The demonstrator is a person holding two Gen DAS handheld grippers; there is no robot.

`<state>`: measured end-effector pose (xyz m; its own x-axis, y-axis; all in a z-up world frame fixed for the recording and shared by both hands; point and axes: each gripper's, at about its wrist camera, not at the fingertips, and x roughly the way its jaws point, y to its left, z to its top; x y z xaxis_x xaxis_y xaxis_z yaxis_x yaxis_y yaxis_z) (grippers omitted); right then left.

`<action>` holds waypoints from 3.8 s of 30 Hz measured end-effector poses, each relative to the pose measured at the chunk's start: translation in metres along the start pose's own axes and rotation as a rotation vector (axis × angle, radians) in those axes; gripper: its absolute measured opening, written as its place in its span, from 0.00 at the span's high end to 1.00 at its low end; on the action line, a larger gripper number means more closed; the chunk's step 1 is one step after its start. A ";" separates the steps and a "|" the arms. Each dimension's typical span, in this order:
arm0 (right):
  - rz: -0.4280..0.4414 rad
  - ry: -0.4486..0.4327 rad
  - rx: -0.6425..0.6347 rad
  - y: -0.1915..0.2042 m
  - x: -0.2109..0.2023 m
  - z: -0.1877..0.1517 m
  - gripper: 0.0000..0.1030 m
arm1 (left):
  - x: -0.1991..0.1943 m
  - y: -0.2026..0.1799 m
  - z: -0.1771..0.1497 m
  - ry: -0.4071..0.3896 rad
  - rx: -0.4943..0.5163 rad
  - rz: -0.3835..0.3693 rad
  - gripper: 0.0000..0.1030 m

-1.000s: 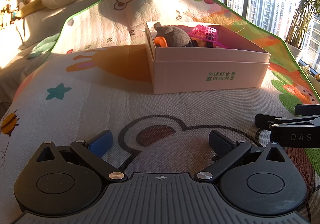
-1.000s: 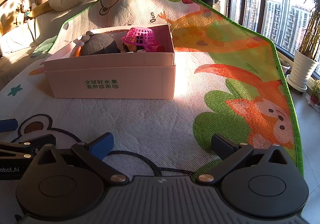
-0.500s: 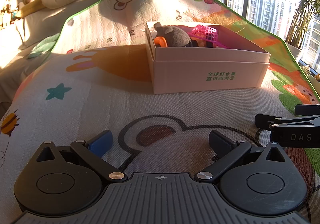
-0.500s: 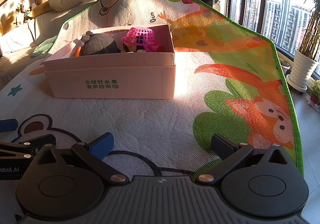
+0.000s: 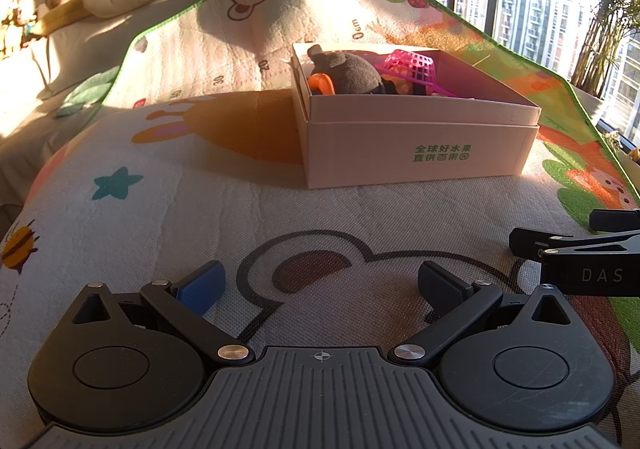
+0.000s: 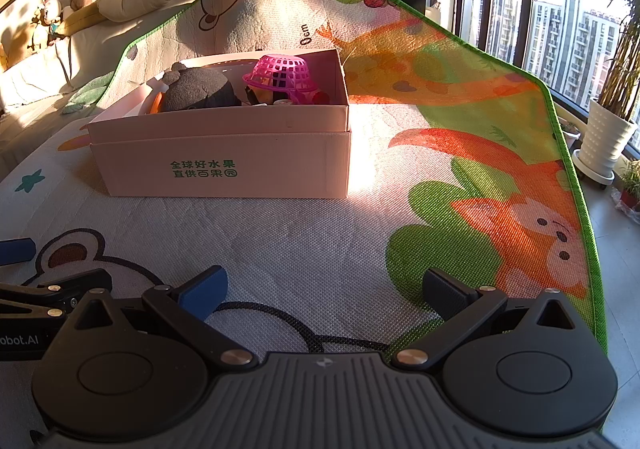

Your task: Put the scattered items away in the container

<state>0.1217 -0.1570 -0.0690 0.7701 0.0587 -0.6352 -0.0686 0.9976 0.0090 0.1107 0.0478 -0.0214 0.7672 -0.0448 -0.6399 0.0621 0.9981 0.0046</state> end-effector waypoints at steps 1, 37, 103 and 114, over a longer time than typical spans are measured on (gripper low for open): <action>0.000 0.000 0.000 0.000 0.000 0.000 0.00 | 0.000 0.000 0.000 0.000 0.000 0.000 0.00; 0.000 0.000 0.001 0.000 -0.001 0.000 0.00 | 0.000 0.000 0.000 0.000 0.000 0.000 0.00; 0.001 0.000 0.002 -0.001 -0.001 -0.001 0.00 | 0.001 -0.001 0.005 0.040 -0.011 -0.002 0.00; 0.001 0.000 0.002 -0.001 -0.001 -0.001 0.00 | 0.001 -0.001 0.004 0.040 -0.011 -0.002 0.00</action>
<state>0.1208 -0.1576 -0.0689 0.7704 0.0593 -0.6348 -0.0681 0.9976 0.0106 0.1139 0.0470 -0.0183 0.7407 -0.0456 -0.6703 0.0565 0.9984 -0.0055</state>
